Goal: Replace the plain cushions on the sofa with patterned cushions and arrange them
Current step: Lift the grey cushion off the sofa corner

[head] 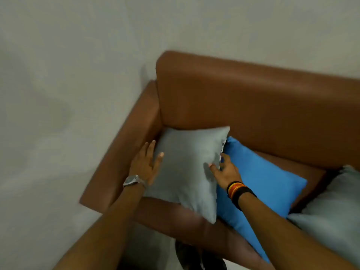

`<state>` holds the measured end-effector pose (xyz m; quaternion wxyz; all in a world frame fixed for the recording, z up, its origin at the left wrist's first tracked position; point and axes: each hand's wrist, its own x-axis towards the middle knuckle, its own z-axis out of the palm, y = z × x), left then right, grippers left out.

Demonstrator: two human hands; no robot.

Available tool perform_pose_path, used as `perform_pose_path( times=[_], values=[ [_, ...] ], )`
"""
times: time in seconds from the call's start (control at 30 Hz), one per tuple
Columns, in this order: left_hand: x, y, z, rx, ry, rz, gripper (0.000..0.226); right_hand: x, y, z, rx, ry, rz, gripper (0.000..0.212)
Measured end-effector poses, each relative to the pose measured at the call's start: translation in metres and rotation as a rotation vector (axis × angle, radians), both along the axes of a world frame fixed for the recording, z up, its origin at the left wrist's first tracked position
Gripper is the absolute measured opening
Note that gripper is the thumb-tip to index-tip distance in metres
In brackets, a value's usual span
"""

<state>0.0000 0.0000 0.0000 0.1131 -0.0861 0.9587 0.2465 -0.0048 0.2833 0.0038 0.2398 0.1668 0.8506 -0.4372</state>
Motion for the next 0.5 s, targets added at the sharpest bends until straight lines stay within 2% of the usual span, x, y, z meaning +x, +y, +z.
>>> perform_pose_path(
  times=[0.17,0.23,0.37,0.5],
  values=[
    [-0.013,-0.030,-0.100,0.077,-0.280,0.131,0.079,0.009,-0.024,-0.079,-0.049,-0.076,-0.087,0.083],
    [-0.018,-0.032,-0.129,0.136,-0.384,0.179,0.086,0.009,-0.029,-0.098,-0.019,-0.066,-0.090,0.082],
    [-0.021,-0.028,-0.148,0.336,-0.437,0.367,0.090,0.004,-0.027,-0.117,0.016,-0.027,-0.056,0.081],
    [-0.025,-0.031,-0.114,0.488,-0.437,0.389,0.089,-0.007,-0.010,-0.101,-0.177,0.013,-0.193,0.077]
  ],
)
